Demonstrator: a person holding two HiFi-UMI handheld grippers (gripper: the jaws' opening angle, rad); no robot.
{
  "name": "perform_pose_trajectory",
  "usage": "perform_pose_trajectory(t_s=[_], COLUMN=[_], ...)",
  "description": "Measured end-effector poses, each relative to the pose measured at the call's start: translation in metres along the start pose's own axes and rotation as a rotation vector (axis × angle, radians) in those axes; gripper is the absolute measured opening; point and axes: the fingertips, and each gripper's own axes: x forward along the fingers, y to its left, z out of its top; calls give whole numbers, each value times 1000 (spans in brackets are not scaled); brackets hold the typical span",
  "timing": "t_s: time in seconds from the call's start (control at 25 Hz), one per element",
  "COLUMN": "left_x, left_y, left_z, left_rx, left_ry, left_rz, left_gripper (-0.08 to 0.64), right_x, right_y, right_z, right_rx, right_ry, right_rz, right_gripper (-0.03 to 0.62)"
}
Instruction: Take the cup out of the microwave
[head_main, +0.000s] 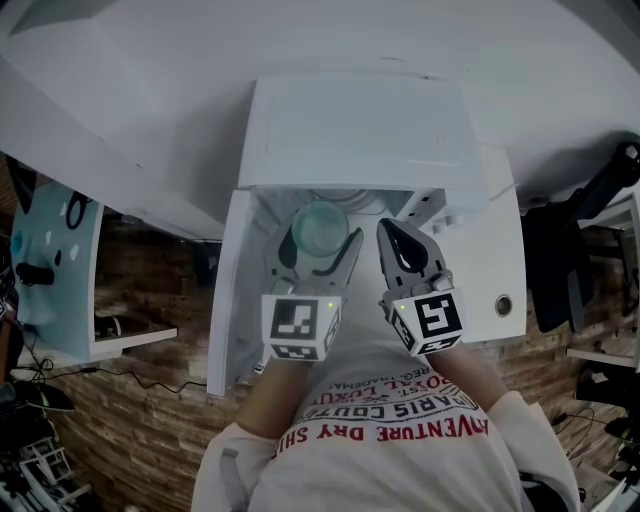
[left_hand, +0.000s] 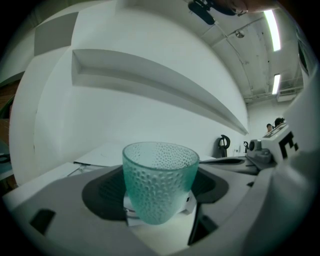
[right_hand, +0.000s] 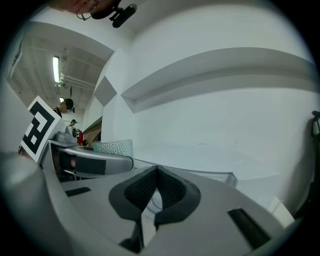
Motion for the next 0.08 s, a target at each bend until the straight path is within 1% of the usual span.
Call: perform_pose_trajectory(t_s=[0.08], left_x=[2], left_y=[0], left_z=[-1], left_rx=[-3], left_ry=[3], left_rz=[-1], left_gripper=[379], right_x=[1], right_y=[-2], right_z=[0], right_rx=[-3], right_ry=[3], right_rz=[0], right_gripper=[11])
